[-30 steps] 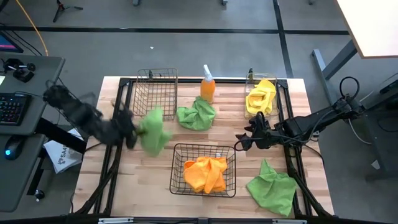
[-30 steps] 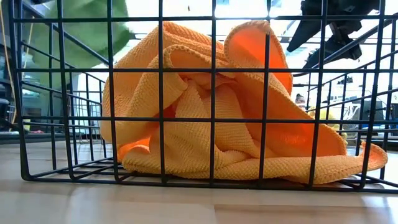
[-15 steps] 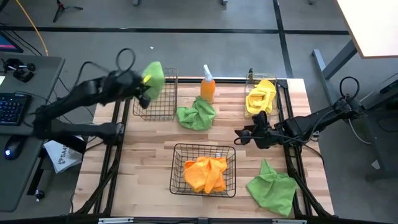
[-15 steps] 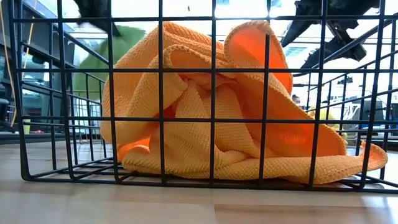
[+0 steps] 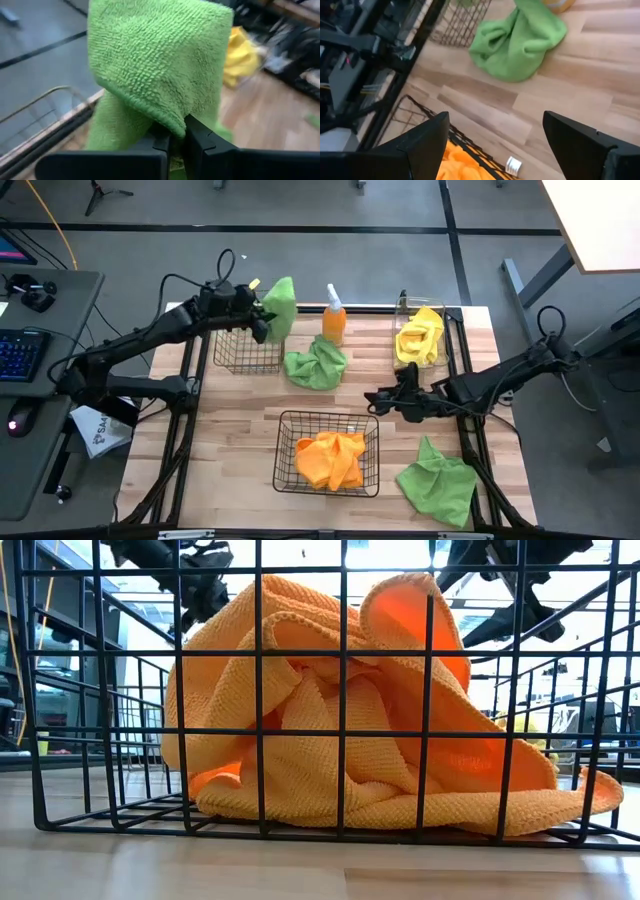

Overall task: Sort microfiber towel by color & place in baskets
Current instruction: Put the bottom left green microfiber towel into the gold wire basket

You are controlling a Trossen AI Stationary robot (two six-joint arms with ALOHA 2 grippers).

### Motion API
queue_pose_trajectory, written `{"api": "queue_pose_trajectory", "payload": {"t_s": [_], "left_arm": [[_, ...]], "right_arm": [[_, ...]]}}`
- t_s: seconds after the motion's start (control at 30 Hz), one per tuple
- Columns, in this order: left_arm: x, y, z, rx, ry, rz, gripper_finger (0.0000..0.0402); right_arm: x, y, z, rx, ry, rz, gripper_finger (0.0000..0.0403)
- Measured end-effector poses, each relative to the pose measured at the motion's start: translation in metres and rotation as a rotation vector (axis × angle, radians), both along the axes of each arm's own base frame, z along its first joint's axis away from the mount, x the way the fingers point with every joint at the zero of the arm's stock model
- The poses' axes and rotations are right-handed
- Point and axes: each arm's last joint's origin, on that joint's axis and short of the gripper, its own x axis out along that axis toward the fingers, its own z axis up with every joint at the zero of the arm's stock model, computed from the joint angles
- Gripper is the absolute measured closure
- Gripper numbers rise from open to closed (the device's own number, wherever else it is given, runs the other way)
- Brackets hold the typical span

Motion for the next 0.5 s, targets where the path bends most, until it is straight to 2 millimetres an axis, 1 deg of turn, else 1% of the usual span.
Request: {"api": "queue_pose_trajectory", "payload": {"t_s": [0.17, 0.33, 0.43, 0.5], "left_arm": [[-0.016, 0.002, 0.0, 0.085, 0.132, 0.122, 0.0388], [-0.033, 0.0, -0.01, 0.071, 0.294, 0.234, 0.0388], [-0.035, 0.001, -0.024, 0.01, 0.292, 0.278, 0.0387], [-0.031, 0.002, -0.034, -0.029, 0.246, 0.257, 0.0387]], "right_arm": [[0.01, 0.006, -0.012, 0.038, 0.04, 0.049, 0.0084], [0.014, 0.01, -0.018, 0.036, 0.067, 0.067, 0.0084], [0.014, 0.01, -0.019, 0.014, 0.077, 0.082, 0.0084], [0.014, 0.01, -0.019, 0.0, 0.081, 0.089, 0.0084]]}}
